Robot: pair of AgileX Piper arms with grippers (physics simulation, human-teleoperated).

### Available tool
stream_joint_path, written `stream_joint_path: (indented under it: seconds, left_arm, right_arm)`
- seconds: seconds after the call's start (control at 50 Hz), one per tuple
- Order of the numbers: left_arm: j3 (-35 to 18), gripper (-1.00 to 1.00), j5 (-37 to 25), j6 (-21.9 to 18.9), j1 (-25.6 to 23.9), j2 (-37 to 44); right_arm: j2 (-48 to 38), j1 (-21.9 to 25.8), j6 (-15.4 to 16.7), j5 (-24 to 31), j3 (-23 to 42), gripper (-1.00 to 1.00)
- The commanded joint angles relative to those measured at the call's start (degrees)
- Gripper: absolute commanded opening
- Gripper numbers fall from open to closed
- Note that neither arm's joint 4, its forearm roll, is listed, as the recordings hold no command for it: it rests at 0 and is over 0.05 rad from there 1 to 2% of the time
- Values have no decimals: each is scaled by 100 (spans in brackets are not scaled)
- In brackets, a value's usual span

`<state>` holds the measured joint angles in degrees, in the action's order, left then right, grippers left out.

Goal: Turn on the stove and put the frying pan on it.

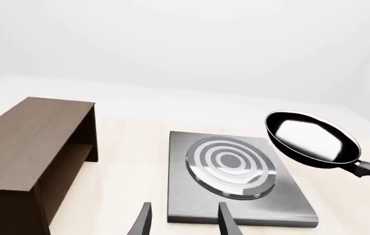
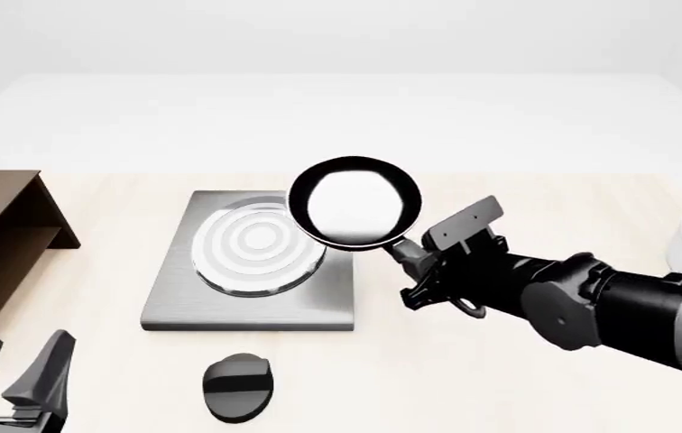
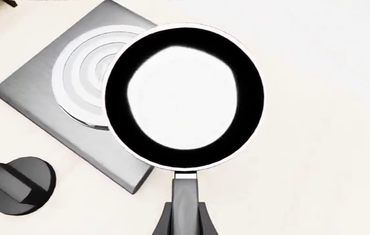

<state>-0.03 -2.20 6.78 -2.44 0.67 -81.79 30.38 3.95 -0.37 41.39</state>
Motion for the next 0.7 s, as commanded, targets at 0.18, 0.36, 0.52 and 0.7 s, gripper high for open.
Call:
stream_joint_path:
  seconds: [0.18,0.36,0.52,0.7]
  left_arm:
    - [-2,100,-20,14,-16,-66]
    - [-2,100,-17,27,-19,-66]
    - [-2,100,-15,43,-26,-66]
    - [-3,100,-14,20,-66,-66]
  right_arm:
    - [-485,594,-114,-19,691,-100]
    - [-726,824,-104,9,952,-100]
    - [-913,984,-130,-13,1141,-100]
    - [-1079,1065,-170,-50,1306,-100]
